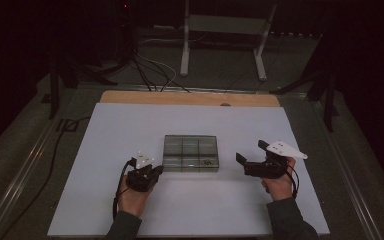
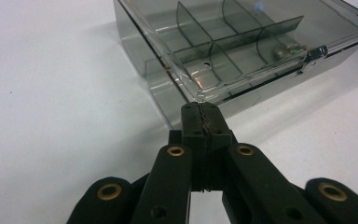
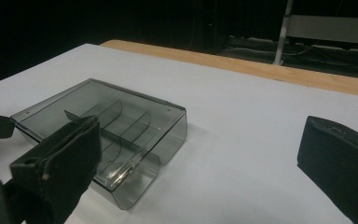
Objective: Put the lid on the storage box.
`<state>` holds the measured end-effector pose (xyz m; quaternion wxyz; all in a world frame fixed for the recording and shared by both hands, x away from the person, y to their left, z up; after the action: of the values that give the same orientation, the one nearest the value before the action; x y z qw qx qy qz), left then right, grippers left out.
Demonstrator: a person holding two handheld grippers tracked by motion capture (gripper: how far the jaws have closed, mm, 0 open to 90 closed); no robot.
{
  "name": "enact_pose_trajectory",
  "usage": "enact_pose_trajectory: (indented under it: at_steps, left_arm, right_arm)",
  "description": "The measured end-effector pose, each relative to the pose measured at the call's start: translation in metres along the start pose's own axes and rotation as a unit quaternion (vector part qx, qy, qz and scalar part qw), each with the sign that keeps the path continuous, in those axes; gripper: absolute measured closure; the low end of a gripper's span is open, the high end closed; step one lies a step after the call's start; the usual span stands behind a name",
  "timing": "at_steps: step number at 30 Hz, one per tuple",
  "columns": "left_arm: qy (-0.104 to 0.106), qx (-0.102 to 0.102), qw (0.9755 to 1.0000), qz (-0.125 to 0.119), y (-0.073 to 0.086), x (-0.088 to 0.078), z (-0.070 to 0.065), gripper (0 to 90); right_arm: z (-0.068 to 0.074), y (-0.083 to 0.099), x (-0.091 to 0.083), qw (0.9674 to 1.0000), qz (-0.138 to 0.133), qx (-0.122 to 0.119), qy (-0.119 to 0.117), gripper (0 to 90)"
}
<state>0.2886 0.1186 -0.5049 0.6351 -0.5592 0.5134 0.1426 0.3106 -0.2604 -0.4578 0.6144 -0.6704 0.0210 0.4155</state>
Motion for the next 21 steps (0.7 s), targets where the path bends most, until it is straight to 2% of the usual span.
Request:
enact_pose_trajectory:
  at_steps: [9, 13, 17, 21]
  left_arm:
    - [-0.003, -0.005, 1.0, 0.004, 0.004, 0.001, 0.005, 90.0]
    - [-0.012, -0.004, 0.9999, -0.004, 0.004, -0.002, 0.011, 83.9]
    - [-0.006, -0.004, 0.9996, -0.027, 0.003, -0.009, 0.018, 73.8]
    - [-0.011, 0.003, 0.999, -0.043, 0.0, -0.021, 0.027, 61.2]
  right_arm:
    - [-0.002, 0.002, 0.0, 1.0, -0.002, 0.003, 0.001, 0.1]
    - [-0.002, 0.004, 0.0, 1.0, -0.003, 0.005, 0.003, 0.1]
    - [-0.001, 0.006, 0.001, 1.0, -0.003, 0.004, 0.003, 0.1]
    - [0.0, 0.007, 0.001, 1.0, -0.003, 0.003, 0.003, 0.1]
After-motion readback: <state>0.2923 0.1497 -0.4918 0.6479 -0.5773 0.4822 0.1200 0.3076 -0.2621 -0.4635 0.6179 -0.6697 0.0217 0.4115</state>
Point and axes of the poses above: each handheld gripper's, and its own axes: x roughly forward along the jaws, y roughly out of its underside, z roughly to its left, the point moved 1 cm from there along x, roughly forward along the jaws, and after that the axes turned 14 degrees about z, right-handed, at the moved point
